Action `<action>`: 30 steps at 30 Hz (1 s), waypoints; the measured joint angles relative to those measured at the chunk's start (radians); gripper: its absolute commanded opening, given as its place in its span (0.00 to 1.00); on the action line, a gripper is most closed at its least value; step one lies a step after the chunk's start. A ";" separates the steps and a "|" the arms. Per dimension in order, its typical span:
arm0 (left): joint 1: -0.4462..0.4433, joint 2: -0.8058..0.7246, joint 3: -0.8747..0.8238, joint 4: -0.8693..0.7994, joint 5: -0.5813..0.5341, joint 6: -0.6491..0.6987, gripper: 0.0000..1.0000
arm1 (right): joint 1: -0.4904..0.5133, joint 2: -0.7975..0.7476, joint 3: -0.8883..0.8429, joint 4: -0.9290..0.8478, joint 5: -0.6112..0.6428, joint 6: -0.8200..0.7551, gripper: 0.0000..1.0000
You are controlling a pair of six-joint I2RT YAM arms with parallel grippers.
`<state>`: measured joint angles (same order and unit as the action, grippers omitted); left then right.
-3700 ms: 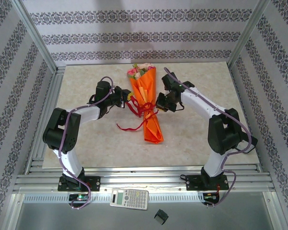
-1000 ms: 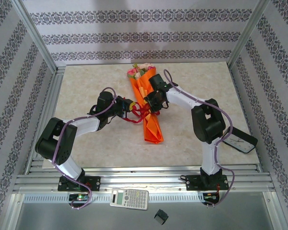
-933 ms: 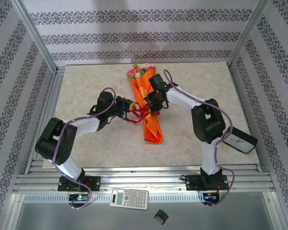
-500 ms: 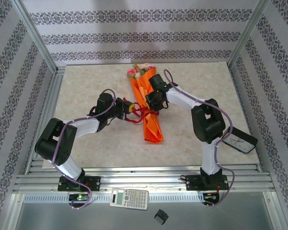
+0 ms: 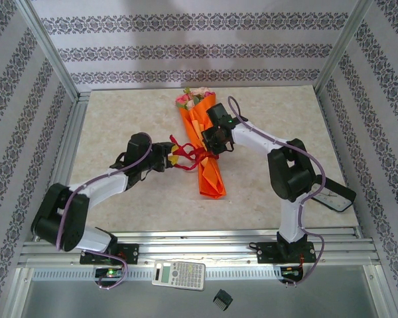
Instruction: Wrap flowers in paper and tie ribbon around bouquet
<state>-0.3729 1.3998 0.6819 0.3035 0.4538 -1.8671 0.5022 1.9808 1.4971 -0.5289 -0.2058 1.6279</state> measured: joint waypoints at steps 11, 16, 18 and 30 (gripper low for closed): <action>-0.112 -0.018 0.209 -0.310 -0.108 -0.111 0.42 | 0.000 -0.006 -0.057 0.058 -0.001 0.001 0.00; -0.118 0.192 0.312 -0.248 -0.114 -0.171 0.42 | 0.000 -0.031 -0.094 0.095 -0.005 0.002 0.00; -0.118 0.293 0.355 -0.229 -0.111 -0.185 0.42 | 0.000 -0.045 -0.113 0.117 -0.005 0.004 0.00; -0.118 0.475 0.436 -0.183 -0.111 -0.209 0.42 | 0.000 -0.068 -0.169 0.215 -0.021 0.024 0.00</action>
<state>-0.4911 1.8744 1.1175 0.1207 0.3431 -2.0762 0.5018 1.9133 1.3277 -0.3141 -0.2272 1.6516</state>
